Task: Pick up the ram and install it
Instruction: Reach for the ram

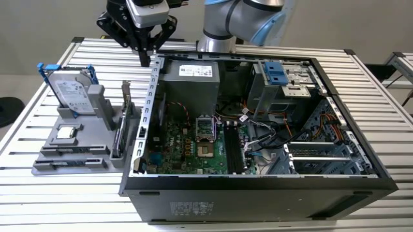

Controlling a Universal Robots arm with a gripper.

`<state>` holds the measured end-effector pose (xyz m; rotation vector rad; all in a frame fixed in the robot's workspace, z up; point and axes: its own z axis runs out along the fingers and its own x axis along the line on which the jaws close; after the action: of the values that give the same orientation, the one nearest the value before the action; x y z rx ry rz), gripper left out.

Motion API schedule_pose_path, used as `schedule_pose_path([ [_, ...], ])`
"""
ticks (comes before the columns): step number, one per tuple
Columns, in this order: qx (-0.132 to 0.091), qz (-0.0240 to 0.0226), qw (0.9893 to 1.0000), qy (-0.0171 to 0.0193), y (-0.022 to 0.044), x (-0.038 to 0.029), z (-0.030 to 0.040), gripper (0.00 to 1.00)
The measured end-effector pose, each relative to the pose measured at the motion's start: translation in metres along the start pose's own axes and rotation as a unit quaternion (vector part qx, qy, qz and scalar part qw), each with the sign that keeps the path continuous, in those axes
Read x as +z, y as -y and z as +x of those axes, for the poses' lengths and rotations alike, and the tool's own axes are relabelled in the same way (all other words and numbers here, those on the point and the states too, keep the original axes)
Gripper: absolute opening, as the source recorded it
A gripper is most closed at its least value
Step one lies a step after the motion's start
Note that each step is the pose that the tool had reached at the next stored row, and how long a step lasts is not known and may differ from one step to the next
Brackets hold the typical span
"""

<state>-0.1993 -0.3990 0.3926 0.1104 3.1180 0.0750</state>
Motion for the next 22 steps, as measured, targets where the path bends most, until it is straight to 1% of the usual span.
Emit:
schedule_pose_path([
  [9,0.0,-0.0001,1.0,0.0,0.001,-0.0003,0.0109,0.0],
  [22,0.0,-0.0001,1.0,0.0,0.0028,-0.0007,0.0314,0.0],
])
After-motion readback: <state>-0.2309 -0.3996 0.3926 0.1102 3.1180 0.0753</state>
